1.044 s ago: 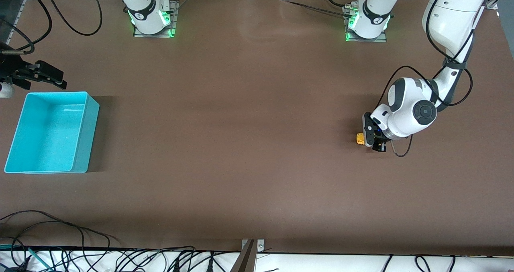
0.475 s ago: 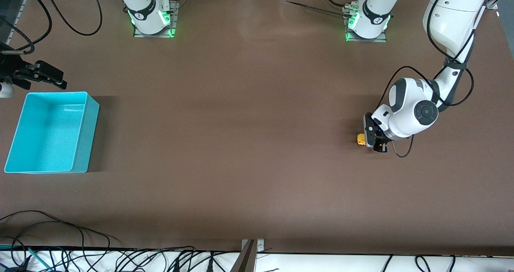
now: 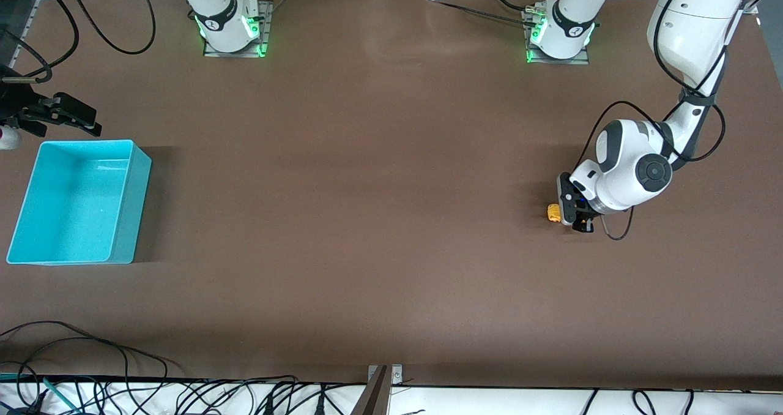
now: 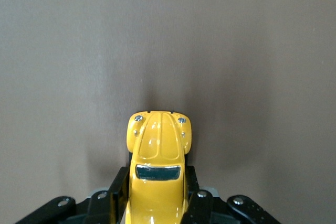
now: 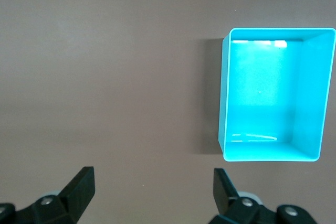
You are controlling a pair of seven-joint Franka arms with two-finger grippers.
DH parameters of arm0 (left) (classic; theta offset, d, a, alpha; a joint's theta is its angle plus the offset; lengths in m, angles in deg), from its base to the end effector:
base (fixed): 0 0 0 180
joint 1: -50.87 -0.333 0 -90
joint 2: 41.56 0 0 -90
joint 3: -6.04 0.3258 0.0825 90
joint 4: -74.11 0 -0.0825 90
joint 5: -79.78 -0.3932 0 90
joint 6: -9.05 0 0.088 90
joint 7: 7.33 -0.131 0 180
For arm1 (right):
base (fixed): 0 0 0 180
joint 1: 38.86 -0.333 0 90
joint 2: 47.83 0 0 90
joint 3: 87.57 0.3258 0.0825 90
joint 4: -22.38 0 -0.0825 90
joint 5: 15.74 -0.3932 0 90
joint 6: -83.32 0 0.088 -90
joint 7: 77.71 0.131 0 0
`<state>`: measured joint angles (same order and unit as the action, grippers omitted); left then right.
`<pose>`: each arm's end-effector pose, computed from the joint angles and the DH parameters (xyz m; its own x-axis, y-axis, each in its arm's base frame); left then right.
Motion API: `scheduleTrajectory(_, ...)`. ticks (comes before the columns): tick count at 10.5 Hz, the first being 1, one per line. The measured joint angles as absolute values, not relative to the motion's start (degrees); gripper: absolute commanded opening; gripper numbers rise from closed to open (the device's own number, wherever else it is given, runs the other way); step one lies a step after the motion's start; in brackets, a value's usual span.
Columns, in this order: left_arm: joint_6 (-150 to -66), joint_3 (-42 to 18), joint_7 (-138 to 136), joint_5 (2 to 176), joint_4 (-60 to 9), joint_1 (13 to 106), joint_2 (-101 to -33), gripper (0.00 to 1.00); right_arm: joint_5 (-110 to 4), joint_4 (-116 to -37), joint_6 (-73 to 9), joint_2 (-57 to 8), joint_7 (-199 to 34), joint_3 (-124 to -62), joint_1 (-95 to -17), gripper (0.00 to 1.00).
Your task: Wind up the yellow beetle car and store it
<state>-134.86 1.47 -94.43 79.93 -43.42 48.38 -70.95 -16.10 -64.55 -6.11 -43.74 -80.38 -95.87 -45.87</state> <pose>0.5964 -0.0224 0.1575 0.0267 -0.9989 0.0379 -0.9983 -0.0246 0.0532 0.5842 -0.0094 0.5946 0.9993 0.0242 -0.0272 0.0243 -0.9997 0.0028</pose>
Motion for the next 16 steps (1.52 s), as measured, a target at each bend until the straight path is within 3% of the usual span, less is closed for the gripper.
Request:
scheduleTrajectory(9,-134.73,1.57,-99.79,79.93,-43.07,36.45,-71.14,0.00,-16.10,-64.55,-6.12,-43.73,-80.38,-95.88,-45.84,1.00)
scheduleTrajectory(16,-133.96,1.56,-105.72,79.93,-42.21,33.99,-71.57,0.00,-16.10,-64.55,-6.12,-43.73,-80.38,-95.88,-45.84,1.00)
